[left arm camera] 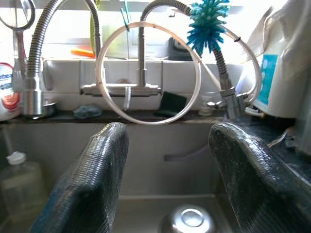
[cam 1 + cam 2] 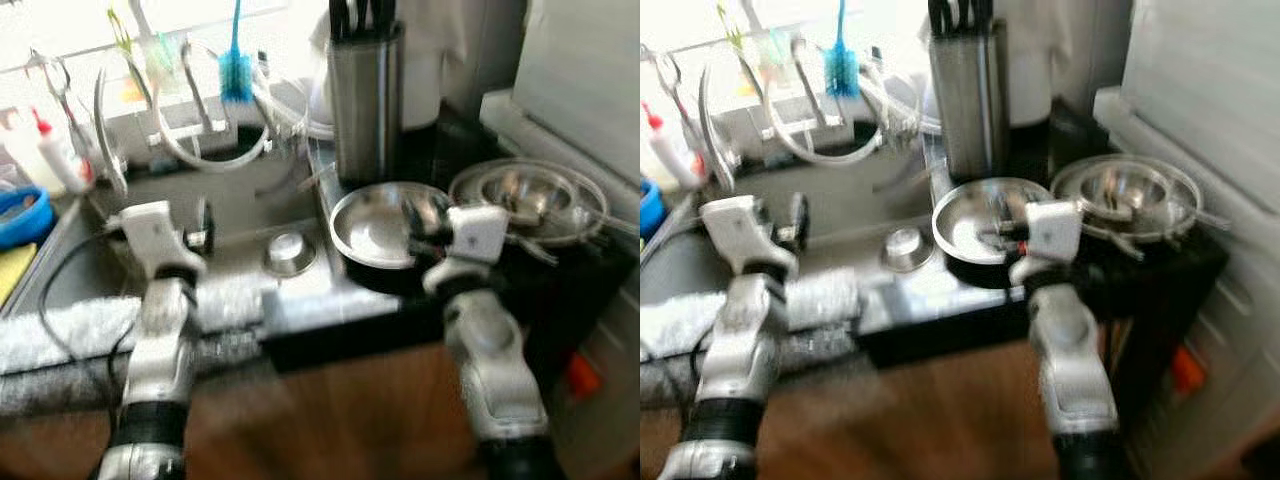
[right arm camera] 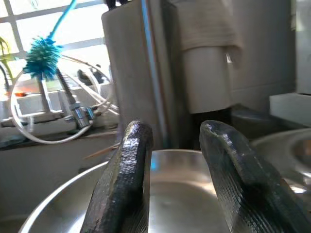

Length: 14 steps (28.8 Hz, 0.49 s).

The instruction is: Kitchen organization

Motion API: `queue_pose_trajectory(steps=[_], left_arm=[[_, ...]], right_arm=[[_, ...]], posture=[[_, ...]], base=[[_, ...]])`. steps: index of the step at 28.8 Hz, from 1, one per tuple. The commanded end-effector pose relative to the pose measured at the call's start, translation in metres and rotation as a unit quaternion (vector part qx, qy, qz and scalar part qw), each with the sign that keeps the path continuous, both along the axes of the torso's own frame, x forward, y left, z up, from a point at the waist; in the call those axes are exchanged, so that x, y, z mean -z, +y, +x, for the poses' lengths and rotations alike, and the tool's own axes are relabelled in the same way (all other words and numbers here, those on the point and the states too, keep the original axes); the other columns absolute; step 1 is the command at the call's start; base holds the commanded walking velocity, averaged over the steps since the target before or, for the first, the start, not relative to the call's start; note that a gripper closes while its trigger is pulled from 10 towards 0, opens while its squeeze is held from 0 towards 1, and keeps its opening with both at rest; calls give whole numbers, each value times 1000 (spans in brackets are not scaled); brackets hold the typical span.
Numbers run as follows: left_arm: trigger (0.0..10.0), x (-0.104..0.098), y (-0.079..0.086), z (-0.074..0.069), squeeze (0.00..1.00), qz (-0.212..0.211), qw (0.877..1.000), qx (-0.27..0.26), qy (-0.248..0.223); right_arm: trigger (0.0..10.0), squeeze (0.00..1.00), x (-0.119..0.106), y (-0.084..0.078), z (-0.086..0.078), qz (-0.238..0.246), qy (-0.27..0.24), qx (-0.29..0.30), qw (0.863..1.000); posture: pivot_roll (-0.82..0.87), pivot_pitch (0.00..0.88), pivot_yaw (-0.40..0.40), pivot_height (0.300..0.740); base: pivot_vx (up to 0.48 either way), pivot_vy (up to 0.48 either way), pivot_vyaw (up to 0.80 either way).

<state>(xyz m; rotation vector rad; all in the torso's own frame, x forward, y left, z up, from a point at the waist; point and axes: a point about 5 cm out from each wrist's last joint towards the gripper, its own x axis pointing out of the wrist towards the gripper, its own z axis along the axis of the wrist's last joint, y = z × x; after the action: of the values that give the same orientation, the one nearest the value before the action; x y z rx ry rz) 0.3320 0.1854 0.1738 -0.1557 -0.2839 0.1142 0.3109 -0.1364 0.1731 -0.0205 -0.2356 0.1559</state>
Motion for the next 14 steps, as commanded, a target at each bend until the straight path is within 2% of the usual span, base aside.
queue_pose_trajectory(steps=[1, 3, 6, 12, 13, 14], left_arm=[[10000, 0, 11, -1, 0, 10, 1000, -16, 3], [10000, 0, 11, -1, 0, 10, 1000, -16, 3], [10000, 0, 11, 0, 0, 10, 1000, -14, 3], [10000, 2, 10, 0, 0, 11, 1000, -10, 6], [10000, 3, 9, 0, 0, 8, 1000, -8, 8], [10000, 9, 8, 1, 0, -12, 1000, 2, 22]], right_arm=[[10000, 0, -8, 12, -1, 9, -11, -21, 1000], [10000, 0, -8, 12, -1, 9, -11, -21, 1000], [10000, 0, -9, 13, -1, 9, -11, -21, 1000], [10000, 0, -10, 14, -2, 9, -12, -23, 1000], [10000, 0, -10, 15, -2, 9, -12, -23, 1000], [10000, 0, -10, 15, -3, 8, -11, -22, 1000]], posture=[[-31, 0, 131, 740], [-31, 0, 131, 740], [-31, 0, 131, 740], [-35, 0, 134, 740], [-38, 0, 134, 740], [-40, 0, 132, 740]], base=[[0, 0, 0], [0, 0, 0], [265, 0, 0], [0, 0, 0], [0, 0, 0], [0, 0, 0]])
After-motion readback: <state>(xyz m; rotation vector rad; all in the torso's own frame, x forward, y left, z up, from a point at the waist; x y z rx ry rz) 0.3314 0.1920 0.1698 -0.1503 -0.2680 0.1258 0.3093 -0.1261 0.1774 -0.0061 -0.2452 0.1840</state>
